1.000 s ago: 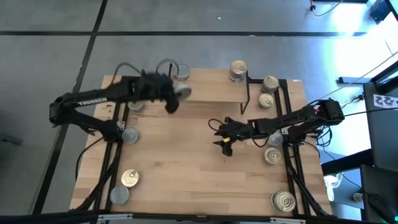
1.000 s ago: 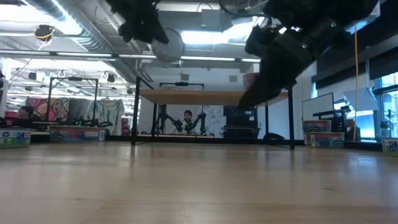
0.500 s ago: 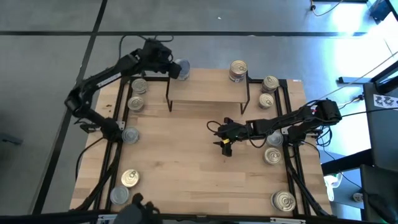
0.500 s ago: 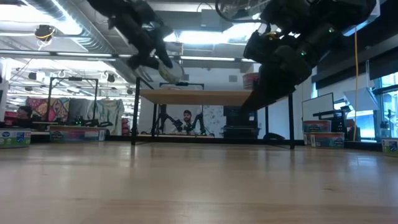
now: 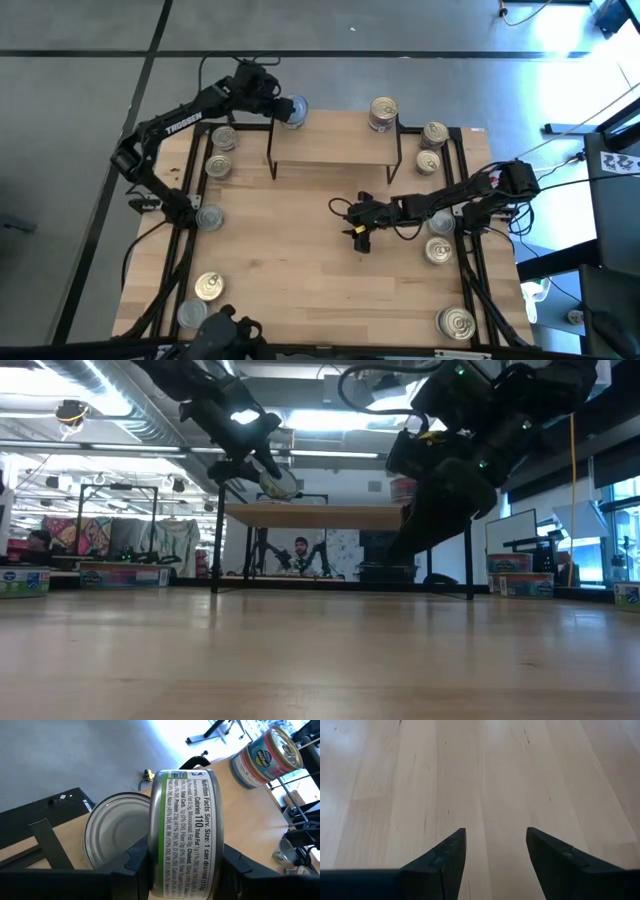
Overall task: Stack canned seafood by type on shelf
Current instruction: Stack the green white tuna can on top of the green white tuna can on the shelf
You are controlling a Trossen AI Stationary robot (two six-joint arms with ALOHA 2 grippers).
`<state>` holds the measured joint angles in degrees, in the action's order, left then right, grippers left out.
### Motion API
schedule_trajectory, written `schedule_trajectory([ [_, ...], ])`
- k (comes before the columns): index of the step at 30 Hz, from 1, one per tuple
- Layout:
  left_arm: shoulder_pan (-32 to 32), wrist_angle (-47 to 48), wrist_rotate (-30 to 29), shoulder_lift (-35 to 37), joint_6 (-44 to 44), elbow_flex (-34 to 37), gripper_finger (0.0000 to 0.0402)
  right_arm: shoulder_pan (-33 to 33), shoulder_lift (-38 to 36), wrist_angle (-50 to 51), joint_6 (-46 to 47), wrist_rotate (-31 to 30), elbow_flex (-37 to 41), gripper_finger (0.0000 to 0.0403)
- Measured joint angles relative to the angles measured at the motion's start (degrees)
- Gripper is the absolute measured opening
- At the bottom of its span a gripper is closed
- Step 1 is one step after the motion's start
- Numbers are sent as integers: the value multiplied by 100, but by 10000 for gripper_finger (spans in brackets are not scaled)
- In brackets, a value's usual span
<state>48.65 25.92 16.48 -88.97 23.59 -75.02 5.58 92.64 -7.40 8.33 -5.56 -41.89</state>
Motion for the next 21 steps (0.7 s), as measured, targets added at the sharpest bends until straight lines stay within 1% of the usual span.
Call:
schedule_trajectory([
  [8, -26, 2, 2, 0, -29, 0, 144, 0, 0, -26, -4, -1, 0, 208],
  [16, -62, -41, 40, -29, -102, 4, 139, 0, 0, -26, -8, -3, 0, 208],
  [21, -65, -196, 30, -67, -99, 17, 150, 0, 0, -26, -23, -5, 0, 208],
])
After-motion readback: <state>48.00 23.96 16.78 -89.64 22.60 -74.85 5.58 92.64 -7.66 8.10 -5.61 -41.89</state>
